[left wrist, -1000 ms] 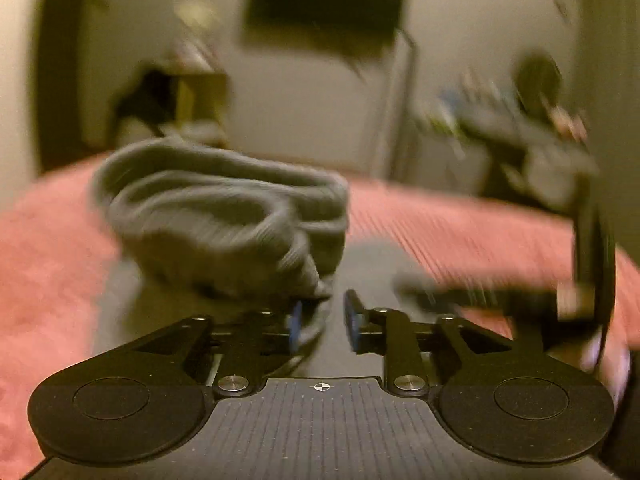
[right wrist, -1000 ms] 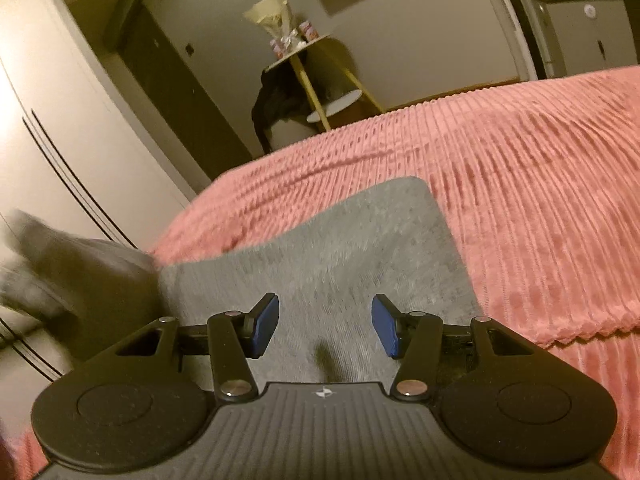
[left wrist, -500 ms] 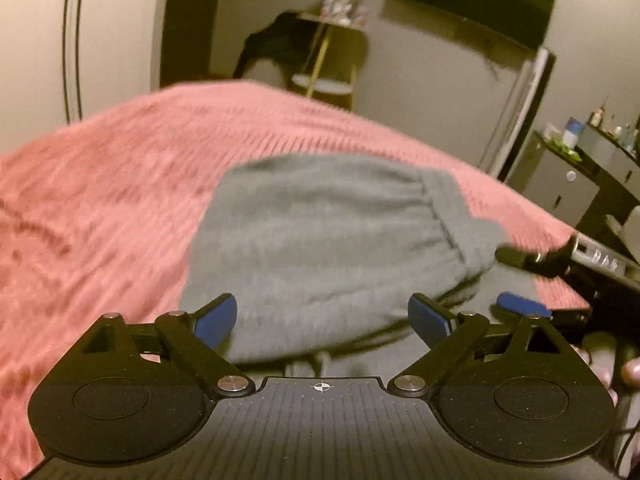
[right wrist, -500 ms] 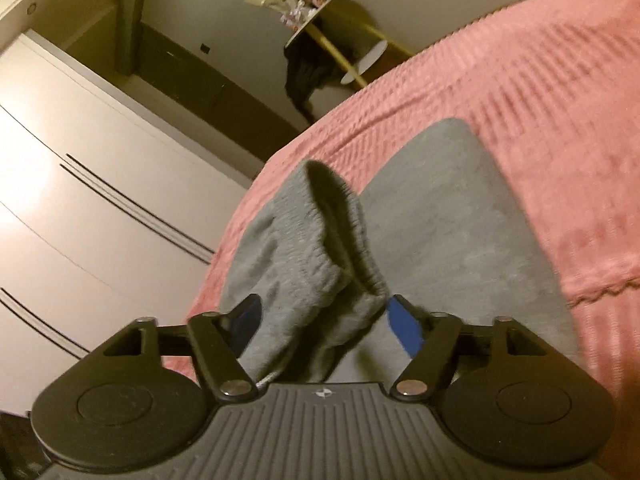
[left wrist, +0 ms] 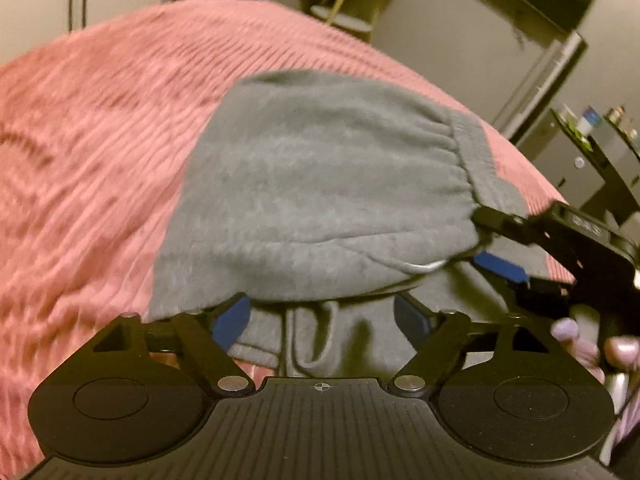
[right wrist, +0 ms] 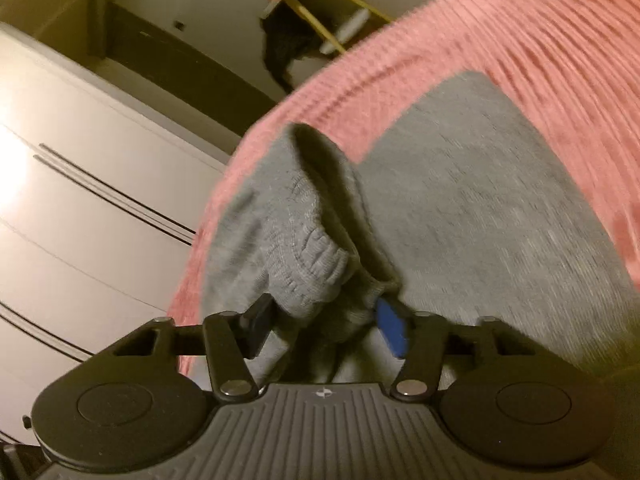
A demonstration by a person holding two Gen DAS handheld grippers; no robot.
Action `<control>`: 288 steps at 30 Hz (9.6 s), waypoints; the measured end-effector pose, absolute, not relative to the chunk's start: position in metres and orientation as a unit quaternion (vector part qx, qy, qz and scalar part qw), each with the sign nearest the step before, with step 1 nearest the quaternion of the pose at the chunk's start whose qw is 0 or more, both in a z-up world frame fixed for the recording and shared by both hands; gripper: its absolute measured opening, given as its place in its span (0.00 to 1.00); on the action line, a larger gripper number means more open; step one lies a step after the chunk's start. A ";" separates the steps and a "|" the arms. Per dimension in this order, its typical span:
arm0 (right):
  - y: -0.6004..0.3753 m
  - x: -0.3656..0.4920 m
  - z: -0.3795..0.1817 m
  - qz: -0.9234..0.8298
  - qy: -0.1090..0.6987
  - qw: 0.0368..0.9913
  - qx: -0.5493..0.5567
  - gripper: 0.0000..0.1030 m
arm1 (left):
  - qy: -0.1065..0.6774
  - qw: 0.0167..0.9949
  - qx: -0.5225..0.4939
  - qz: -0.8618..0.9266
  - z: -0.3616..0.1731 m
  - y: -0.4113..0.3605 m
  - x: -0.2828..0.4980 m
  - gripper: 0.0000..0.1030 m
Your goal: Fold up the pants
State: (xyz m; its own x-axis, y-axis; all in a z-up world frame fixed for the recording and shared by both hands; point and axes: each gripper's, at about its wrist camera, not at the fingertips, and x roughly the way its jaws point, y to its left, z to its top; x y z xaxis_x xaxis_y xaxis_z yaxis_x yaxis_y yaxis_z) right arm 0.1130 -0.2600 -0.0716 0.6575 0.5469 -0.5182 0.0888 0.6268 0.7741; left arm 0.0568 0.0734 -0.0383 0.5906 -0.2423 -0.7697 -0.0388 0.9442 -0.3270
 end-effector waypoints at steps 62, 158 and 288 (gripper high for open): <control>-0.284 0.049 -0.039 0.029 0.316 0.872 0.373 0.39 | 0.386 0.881 -0.268 -0.060 0.011 0.123 0.023 0.79; -0.358 0.165 -0.089 0.246 0.467 0.777 0.344 0.69 | 0.478 0.812 -0.227 -0.245 -0.087 0.092 0.198 0.69; -0.224 0.247 -0.038 0.032 0.322 0.946 -0.038 0.18 | 0.356 0.923 -0.135 -0.051 -0.052 0.042 0.261 1.00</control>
State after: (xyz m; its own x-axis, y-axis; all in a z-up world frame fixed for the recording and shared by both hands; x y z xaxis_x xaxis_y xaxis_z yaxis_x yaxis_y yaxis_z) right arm 0.2474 -0.2244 -0.0377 0.7910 0.0370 -0.6106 -0.0854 0.9951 -0.0503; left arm 0.2606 0.0418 -0.0520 0.7418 -0.1903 -0.6431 -0.0016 0.9584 -0.2855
